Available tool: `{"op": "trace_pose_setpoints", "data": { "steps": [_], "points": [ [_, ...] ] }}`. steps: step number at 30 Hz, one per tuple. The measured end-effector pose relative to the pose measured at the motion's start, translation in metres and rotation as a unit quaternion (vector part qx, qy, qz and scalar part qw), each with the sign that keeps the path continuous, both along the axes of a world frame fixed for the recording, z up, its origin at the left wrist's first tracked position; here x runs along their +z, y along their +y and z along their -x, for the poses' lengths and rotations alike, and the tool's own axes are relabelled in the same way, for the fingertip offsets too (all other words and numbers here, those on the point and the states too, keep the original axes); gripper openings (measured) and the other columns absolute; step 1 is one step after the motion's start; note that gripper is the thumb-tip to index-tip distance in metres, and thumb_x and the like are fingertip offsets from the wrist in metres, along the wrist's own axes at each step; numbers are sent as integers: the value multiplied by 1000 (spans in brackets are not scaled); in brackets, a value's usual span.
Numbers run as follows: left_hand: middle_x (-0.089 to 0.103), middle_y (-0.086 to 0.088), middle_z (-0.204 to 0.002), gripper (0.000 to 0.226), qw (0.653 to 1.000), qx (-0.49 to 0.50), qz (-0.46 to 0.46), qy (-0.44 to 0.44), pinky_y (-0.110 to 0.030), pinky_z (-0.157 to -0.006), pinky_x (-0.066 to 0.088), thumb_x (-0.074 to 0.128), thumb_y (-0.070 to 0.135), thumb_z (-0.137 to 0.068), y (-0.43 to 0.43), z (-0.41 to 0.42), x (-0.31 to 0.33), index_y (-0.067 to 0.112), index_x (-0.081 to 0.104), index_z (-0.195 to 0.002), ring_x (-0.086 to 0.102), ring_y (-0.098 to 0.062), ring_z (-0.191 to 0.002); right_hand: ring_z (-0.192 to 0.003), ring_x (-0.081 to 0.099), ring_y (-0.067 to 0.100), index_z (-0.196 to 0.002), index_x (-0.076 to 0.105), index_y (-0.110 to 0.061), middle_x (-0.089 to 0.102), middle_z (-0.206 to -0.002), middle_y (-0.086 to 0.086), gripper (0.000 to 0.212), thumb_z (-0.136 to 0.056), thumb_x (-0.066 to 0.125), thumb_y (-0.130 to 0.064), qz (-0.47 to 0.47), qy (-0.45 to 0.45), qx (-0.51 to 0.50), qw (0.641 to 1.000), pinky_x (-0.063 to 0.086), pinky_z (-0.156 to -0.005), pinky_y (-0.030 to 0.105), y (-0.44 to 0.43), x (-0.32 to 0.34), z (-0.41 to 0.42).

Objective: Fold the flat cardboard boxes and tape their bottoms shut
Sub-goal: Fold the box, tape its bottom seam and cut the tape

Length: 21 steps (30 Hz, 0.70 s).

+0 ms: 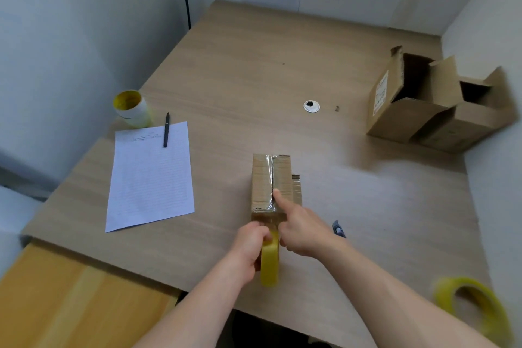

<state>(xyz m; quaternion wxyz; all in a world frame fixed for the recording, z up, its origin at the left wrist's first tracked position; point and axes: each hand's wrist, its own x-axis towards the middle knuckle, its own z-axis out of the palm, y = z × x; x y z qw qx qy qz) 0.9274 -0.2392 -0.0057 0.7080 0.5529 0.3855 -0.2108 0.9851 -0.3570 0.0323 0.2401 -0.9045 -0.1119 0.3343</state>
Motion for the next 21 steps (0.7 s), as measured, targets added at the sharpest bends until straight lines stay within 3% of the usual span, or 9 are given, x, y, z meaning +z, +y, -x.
{"op": "trace_pose_setpoints", "data": {
  "steps": [5, 7, 9, 11, 12, 14, 18, 21],
  "points": [
    [65, -18, -73, 10, 997, 64, 29, -36, -30, -51, 48, 57, 2, -93, -11, 0, -9, 1, 65, -99, 59, -26, -58, -113, 60, 27, -154, 5, -49, 50, -147, -1, 85, -85, 43, -19, 10, -18, 2, 1000, 52, -92, 41, 0, -7, 2],
    [66, -17, -70, 10, 996, 83, 11, -39, -30, -51, 48, 59, 0, -92, -12, 1, -14, 0, 66, -99, 60, -24, -55, -108, 63, 24, -153, 7, -51, 55, -141, -4, 85, -84, 46, -20, -29, -9, -14, 999, 53, -93, 41, -2, -12, 5],
    [67, -17, -72, 9, 994, 101, -4, -37, -29, -47, 49, 62, 1, -90, -12, -1, -22, 0, 67, -98, 60, -24, -55, -90, 65, 15, -151, 20, -52, 70, -105, -10, 81, -85, 52, -19, -101, -27, -57, 993, 54, -87, 37, -11, -16, 10],
    [64, -20, -76, 7, 993, 107, -18, -37, -28, -45, 48, 66, 4, -86, -15, -4, -32, 1, 67, -92, 59, -26, -55, -68, 57, 7, -144, 46, -43, 63, -69, -13, 68, -85, 60, -13, -176, -120, -149, 966, 51, -76, 27, -33, -21, 22],
    [62, -20, -76, 6, 993, 109, -21, -37, -28, -45, 47, 68, 6, -84, -17, -3, -34, 3, 66, -87, 57, -26, -53, -65, 54, 7, -136, 58, -37, 59, -63, -13, 58, -84, 64, -10, -178, -179, -195, 948, 47, -71, 24, -47, -26, 28],
    [60, -21, -75, 10, 993, 110, -21, -32, -28, -46, 45, 71, 12, -79, -19, -2, -38, 6, 63, -80, 54, -25, -51, -70, 52, 10, -122, 67, -27, 58, -69, -12, 42, -82, 67, -12, -79, -233, -251, 936, 40, -68, 27, -77, -38, 38],
    [60, -19, -75, 9, 994, 101, -12, -42, -26, -44, 45, 65, 6, -87, -16, -5, -44, 7, 62, -79, 53, -24, -52, -104, 55, 24, -128, 48, -27, 58, -113, 1, 52, -80, 68, -31, 178, -105, -208, 956, 45, -77, 34, -122, -70, 66],
    [61, -19, -76, 9, 994, 100, -13, -47, -26, -45, 45, 65, 6, -89, -17, -3, -47, 8, 63, -80, 53, -24, -53, -104, 56, 28, -130, 45, -22, 60, -116, 8, 49, -84, 62, -26, 197, -89, -175, 961, 49, -80, 37, -136, -85, 78]
  ]
}}
